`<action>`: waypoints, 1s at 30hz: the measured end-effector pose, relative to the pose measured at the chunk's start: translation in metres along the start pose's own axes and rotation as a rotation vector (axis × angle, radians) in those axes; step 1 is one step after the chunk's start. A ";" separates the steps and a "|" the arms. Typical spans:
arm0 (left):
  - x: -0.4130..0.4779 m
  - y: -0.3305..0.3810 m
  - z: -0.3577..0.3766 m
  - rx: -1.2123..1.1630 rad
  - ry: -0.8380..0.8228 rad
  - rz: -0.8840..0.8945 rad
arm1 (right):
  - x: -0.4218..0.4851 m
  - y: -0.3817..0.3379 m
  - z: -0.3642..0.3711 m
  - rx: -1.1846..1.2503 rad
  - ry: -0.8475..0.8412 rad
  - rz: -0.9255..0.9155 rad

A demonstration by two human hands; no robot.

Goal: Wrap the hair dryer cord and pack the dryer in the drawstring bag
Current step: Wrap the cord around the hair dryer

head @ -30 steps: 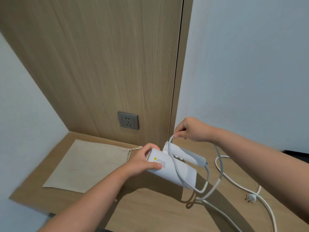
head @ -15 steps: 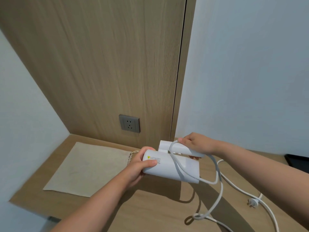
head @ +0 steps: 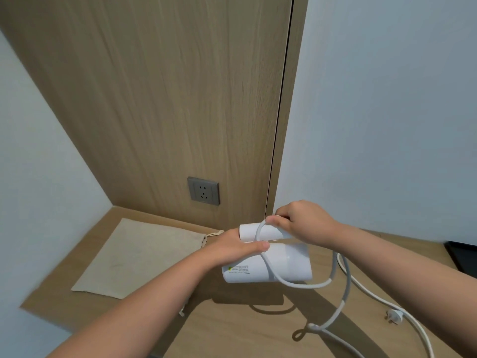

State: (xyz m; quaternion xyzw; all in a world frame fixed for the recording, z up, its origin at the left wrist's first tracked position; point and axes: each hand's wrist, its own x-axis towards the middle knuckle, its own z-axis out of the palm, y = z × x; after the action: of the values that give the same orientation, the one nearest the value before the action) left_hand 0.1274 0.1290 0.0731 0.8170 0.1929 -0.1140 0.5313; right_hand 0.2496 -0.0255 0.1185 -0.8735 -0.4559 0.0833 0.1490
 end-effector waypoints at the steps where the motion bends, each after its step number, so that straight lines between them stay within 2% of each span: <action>1: 0.000 0.000 0.001 0.006 0.010 -0.008 | -0.001 0.002 0.000 0.006 0.002 0.008; 11: -0.004 -0.010 0.003 -0.139 0.014 0.090 | 0.008 0.009 -0.009 0.232 -0.137 0.038; 14: -0.004 -0.009 0.000 -0.131 0.011 0.094 | 0.010 0.010 -0.014 0.308 -0.182 0.098; 18: -0.004 -0.009 -0.008 -0.153 -0.018 0.041 | 0.014 0.029 -0.030 0.591 -0.531 0.180; 21: -0.003 -0.009 -0.010 -0.209 -0.045 0.009 | 0.017 0.042 -0.035 0.859 -0.655 0.241; 26: -0.001 -0.014 -0.004 -0.409 -0.036 -0.071 | 0.009 0.066 -0.006 1.368 -0.578 0.316; 30: 0.000 -0.010 -0.004 -0.649 0.089 -0.131 | -0.013 0.068 0.026 1.463 -0.291 0.347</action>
State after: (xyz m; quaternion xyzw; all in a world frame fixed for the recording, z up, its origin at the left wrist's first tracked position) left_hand 0.1230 0.1362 0.0665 0.5953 0.2943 -0.0449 0.7463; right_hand 0.2874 -0.0677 0.0713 -0.5916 -0.1561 0.5003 0.6127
